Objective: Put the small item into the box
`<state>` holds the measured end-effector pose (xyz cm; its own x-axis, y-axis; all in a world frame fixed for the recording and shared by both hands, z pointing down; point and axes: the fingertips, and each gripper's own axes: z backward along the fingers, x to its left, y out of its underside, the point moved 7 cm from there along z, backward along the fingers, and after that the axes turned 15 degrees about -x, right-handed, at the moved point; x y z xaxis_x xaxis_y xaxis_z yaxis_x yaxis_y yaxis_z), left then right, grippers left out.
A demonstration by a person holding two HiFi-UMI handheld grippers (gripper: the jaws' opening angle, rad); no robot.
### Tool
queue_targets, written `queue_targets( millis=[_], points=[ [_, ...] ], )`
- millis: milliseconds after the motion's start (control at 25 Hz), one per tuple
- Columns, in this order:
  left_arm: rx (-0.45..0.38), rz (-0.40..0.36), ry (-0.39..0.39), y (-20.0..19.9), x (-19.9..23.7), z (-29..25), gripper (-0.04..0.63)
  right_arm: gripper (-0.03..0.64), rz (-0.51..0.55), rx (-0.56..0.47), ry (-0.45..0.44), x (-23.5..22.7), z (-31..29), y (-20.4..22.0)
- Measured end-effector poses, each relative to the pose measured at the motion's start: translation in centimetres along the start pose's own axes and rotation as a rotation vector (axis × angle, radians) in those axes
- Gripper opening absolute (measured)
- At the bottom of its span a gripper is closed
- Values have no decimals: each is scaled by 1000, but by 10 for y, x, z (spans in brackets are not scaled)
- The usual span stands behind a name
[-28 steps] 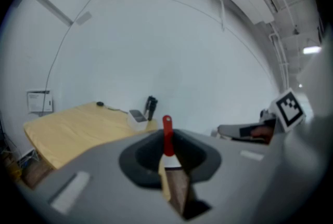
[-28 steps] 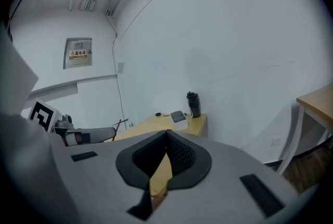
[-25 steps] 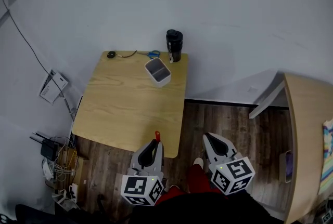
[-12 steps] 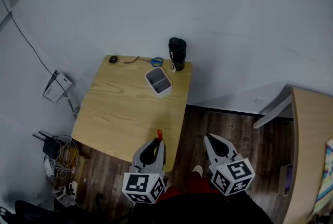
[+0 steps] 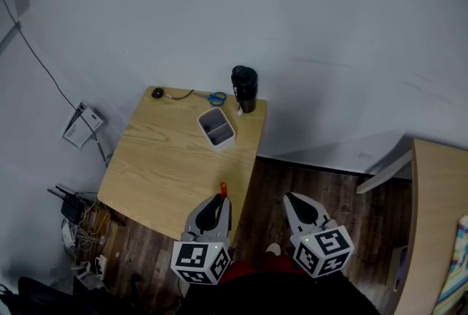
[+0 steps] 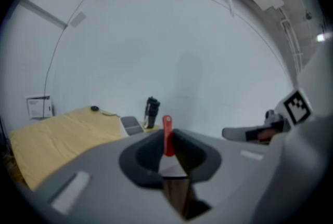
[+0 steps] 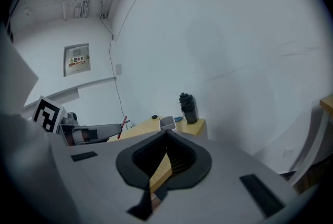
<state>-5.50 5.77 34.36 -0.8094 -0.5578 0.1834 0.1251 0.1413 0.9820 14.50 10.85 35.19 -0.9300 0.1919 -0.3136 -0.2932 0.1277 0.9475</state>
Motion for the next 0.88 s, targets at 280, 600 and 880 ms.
queue_targets(
  millis=[280, 600, 880],
  points=[
    [-8, -11, -48, -6, -2, -23, 54, 8, -5, 23, -37, -18, -10, -1],
    [4, -19, -93, -5, 17, -58, 54, 8, -11, 59, -41, -37, -33, 1],
    [38, -16, -118, 5, 41, -101, 54, 8, -9, 91, -34, -59, -75, -3]
  ],
)
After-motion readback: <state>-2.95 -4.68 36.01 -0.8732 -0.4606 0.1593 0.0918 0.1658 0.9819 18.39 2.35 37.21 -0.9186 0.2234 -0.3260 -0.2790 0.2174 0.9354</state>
